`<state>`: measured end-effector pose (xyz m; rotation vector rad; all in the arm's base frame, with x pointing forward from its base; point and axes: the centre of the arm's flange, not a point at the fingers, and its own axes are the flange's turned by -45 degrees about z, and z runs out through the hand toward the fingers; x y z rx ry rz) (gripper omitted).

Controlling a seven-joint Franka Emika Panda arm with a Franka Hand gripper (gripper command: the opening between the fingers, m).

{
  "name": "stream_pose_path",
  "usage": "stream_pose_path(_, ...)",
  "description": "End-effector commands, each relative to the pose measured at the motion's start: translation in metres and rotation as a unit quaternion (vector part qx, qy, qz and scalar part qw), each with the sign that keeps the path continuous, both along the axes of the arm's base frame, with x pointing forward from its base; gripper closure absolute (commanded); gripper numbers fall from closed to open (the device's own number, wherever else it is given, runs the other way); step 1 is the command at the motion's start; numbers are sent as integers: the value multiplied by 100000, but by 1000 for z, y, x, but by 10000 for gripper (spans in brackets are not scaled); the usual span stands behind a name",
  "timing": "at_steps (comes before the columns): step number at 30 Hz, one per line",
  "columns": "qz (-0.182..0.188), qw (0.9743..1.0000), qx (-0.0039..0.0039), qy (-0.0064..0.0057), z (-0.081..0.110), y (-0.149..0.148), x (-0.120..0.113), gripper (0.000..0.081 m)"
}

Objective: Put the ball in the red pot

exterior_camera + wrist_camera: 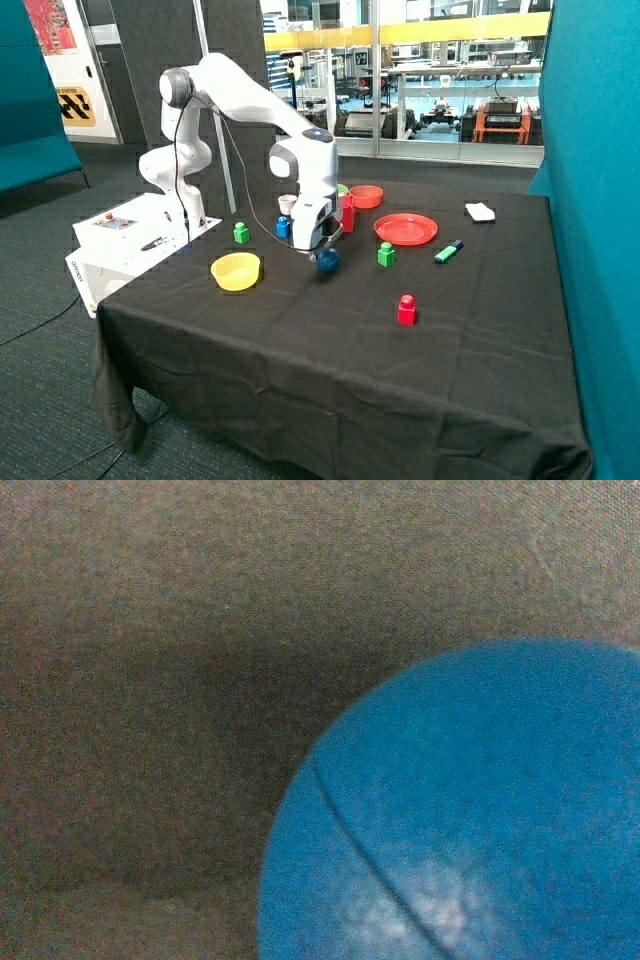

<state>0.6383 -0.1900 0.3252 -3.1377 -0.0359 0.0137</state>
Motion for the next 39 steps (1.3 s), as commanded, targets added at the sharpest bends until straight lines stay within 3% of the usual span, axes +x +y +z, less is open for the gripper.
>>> stream_pose_path(1, -179, 99999, -176, -437, -4, 1, 1, 101)
stream_pose_path(25, -1648, 99985, -183, -434, -12, -5, -2, 102)
stream_pose_path(39, -1567, 99987, -182, -435, -19, 1, -5, 149)
